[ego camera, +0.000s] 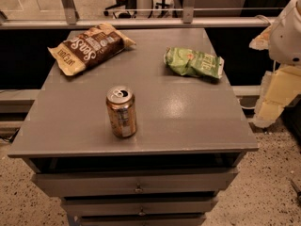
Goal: Knock orange can over
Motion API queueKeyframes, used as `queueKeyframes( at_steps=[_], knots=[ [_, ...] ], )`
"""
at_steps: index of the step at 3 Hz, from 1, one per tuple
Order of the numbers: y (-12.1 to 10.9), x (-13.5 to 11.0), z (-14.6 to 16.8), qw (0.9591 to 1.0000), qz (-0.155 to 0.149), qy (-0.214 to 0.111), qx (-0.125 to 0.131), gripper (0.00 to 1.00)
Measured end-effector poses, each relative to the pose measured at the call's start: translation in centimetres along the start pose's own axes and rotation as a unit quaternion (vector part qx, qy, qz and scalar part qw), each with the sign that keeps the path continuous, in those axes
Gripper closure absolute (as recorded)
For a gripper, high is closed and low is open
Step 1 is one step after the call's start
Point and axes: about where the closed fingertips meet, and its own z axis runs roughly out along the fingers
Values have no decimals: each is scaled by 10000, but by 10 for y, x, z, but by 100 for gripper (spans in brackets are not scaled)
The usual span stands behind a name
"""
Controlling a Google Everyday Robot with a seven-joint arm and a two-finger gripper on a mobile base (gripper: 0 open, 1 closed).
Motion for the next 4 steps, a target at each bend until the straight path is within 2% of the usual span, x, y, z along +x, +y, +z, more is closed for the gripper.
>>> queueKeyframes(
  at_steps=[1,2,3,4],
  knots=[
    [0,0,0,10000,0,0,1,0],
    [5,-11,4,9994,55,-340,-77,0],
    [33,-50,9,9922,151,-1194,-332,0],
    [63,-96,4,9755,270,-2126,-503,0]
  ],
)
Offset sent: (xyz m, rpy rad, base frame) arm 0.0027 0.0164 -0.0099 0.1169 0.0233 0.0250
